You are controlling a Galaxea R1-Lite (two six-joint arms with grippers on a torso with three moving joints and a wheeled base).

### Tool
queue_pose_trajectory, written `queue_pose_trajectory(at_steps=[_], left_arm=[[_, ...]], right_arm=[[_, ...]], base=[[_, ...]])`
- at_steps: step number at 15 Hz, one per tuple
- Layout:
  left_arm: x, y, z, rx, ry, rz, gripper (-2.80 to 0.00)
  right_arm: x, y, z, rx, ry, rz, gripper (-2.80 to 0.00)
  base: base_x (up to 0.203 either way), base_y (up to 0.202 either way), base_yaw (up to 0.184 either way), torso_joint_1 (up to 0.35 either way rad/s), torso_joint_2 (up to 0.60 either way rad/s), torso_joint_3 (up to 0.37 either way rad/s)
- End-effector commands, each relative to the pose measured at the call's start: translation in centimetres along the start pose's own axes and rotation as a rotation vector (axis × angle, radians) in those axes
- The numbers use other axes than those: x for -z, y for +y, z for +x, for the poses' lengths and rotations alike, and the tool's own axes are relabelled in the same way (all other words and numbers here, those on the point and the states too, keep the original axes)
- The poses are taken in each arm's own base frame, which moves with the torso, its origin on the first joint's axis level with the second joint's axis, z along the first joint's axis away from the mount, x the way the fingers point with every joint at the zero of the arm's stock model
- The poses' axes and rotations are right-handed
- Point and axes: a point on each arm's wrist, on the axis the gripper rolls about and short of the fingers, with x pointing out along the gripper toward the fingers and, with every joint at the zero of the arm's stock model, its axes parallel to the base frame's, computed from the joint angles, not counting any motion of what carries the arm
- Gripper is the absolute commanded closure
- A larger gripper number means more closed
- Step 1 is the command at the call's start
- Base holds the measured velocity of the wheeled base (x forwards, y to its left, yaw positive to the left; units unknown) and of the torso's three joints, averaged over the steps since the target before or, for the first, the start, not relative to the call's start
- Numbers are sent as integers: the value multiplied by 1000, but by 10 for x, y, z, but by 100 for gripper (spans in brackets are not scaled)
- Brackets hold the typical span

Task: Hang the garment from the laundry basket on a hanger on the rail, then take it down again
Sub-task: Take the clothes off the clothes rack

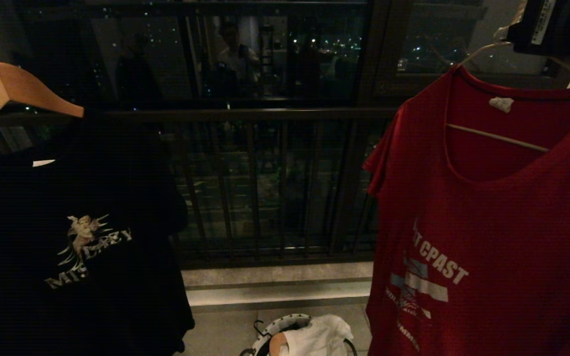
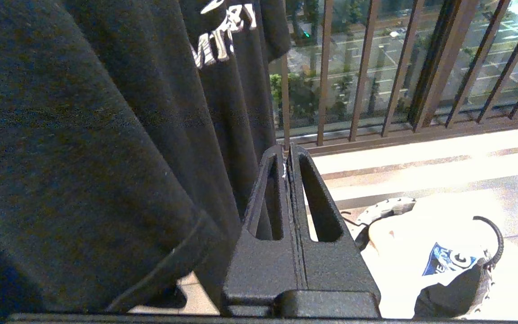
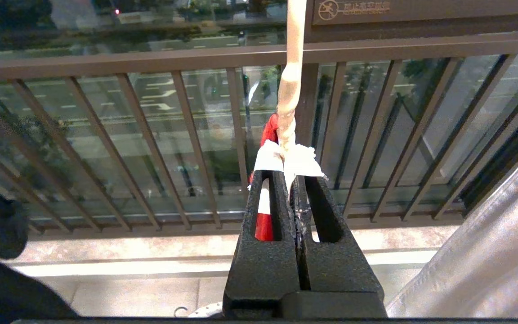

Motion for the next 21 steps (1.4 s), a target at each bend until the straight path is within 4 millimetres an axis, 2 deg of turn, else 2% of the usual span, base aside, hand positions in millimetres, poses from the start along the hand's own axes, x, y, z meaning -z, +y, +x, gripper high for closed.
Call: queue_pose_trajectory(at_steps=[1, 11, 14, 21], left_arm=[[0, 0, 0, 0, 3, 0, 0], [1, 0, 0, 0, 4, 0, 0], [0, 0, 0, 1, 3, 0, 0], [0, 0, 0, 0, 3, 0, 0]], right_arm=[[-1, 0, -2, 0, -6, 14, 0], [7, 2, 3, -38, 23, 103, 0], [7, 4, 7, -60, -38, 115, 0], [0, 0, -5, -74, -71, 129, 0]], base=[[0, 0, 0, 0, 0, 0], [0, 0, 0, 0, 0, 0], [0, 0, 0, 0, 0, 0], [0, 0, 0, 0, 0, 0]])
